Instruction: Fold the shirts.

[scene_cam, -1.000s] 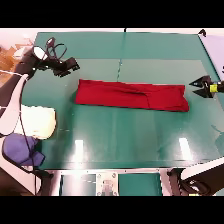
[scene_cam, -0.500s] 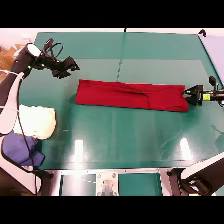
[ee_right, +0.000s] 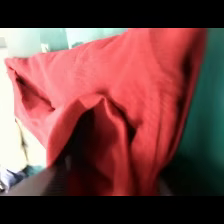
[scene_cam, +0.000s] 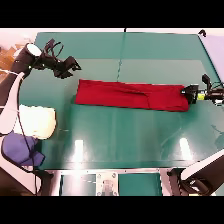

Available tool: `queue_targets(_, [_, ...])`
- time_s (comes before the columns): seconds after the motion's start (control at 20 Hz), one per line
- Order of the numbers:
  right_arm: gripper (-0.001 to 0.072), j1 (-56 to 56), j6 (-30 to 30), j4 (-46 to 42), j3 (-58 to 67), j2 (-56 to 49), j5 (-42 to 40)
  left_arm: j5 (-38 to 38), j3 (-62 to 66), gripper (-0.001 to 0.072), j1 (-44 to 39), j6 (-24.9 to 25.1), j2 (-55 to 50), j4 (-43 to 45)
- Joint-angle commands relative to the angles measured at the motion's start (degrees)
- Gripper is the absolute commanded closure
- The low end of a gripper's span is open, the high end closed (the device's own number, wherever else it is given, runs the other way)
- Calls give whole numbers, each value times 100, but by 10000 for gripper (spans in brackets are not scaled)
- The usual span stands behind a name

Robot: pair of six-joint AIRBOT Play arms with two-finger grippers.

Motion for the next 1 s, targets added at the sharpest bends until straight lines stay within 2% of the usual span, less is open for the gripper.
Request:
queue_targets(0.0, [531,188,-4,-20,13,-4,-24,28,4,47,-175,44,-4,-39])
queue_targets(0.05, [641,221,-2,-24,17,-4,-114,68,4,47,-260,44,-4,-42])
queue_targets(0.1, [695,232,-4,-22,39,-4,-173,116,4,48,-345,44,-4,-42])
queue_targets(0.15, [696,238,2,-22,87,0,-188,177,4,107,-450,50,-7,-42])
queue_targets(0.2, [696,247,105,-24,160,2,-164,223,4,436,-553,177,-11,-42])
queue_targets(0.25, [696,247,201,-24,271,4,-74,310,2,669,-695,481,-17,-44])
queue_targets(0.6, [696,422,1082,-24,761,828,601,1722,-13,679,-2435,601,-654,-57])
queue_targets(0.8, [696,831,1526,-24,761,1615,1005,2752,39,679,-3316,647,-1215,-686])
queue_targets(0.95, [695,1231,1805,-22,761,2111,1001,2894,433,679,-3663,643,-1600,-1058])
